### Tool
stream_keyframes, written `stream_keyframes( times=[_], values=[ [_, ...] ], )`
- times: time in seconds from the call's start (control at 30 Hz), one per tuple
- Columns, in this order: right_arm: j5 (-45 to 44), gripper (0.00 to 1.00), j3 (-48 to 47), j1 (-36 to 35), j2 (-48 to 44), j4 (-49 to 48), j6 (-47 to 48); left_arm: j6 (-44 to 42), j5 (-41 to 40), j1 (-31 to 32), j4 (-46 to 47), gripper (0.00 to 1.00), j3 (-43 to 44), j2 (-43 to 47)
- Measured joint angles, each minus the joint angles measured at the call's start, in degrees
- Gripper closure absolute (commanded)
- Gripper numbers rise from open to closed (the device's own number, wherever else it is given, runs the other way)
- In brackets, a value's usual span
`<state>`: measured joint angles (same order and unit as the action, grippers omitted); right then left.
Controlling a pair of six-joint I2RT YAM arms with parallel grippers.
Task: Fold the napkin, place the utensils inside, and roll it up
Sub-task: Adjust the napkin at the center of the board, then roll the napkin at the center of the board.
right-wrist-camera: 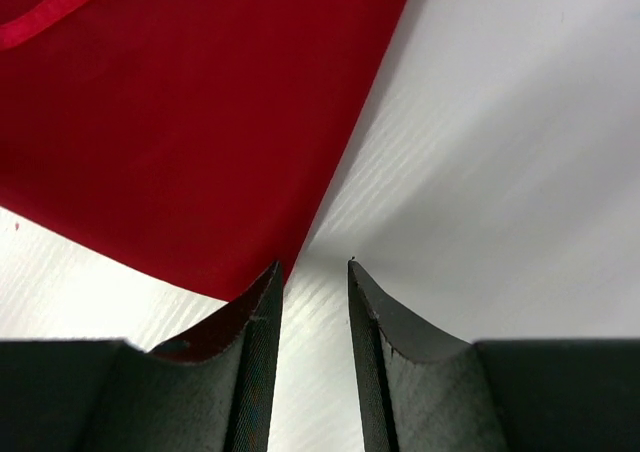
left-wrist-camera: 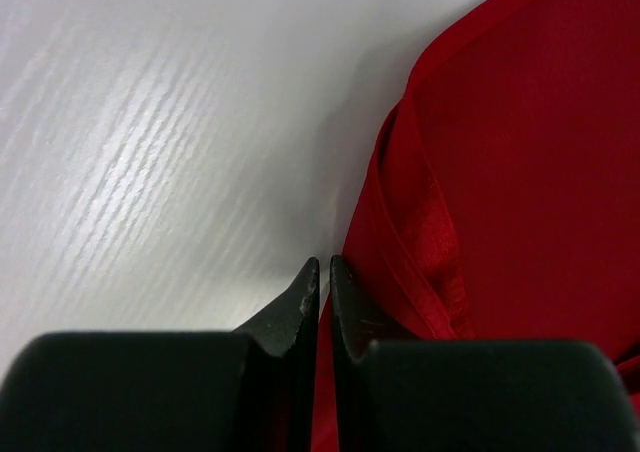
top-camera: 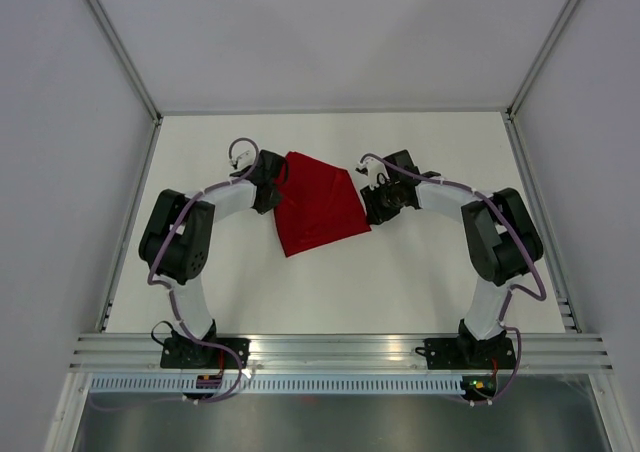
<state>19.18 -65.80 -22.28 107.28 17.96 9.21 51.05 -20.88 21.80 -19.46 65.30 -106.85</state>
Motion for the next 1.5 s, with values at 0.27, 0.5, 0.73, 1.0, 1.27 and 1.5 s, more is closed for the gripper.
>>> stream_keyframes(
  times=[0.27, 0.5, 0.73, 1.0, 1.27, 1.5],
  values=[
    [0.0, 0.61, 1.4, 0.0, -3.9, 1.4, 0.7, -2.6, 2.8, 0.5, 1.6, 0.8, 3.7, -3.0],
    [-1.1, 0.6, 1.7, 0.1, -6.5, 2.4, 1.4, -5.8, 4.5, 0.0, 3.0, 0.71, 3.7, -2.9],
    [-2.3, 0.57, 2.5, 0.9, -11.7, 2.2, 4.3, -9.3, 5.1, -2.9, 3.5, 0.61, 1.2, 3.7],
    [-0.5, 0.51, 4.2, 2.3, -17.7, 0.7, 9.6, -13.0, 5.8, -3.6, 7.0, 0.62, -2.8, 16.0],
    [4.1, 0.43, 6.5, 1.9, -18.7, 0.1, 18.0, -15.8, 6.3, -1.9, 10.7, 0.56, -11.8, 28.7],
    [2.4, 0.36, 12.1, -6.4, -21.4, -4.4, 25.9, -18.1, 6.4, 0.5, 10.5, 0.5, -19.9, 43.2]
  ],
)
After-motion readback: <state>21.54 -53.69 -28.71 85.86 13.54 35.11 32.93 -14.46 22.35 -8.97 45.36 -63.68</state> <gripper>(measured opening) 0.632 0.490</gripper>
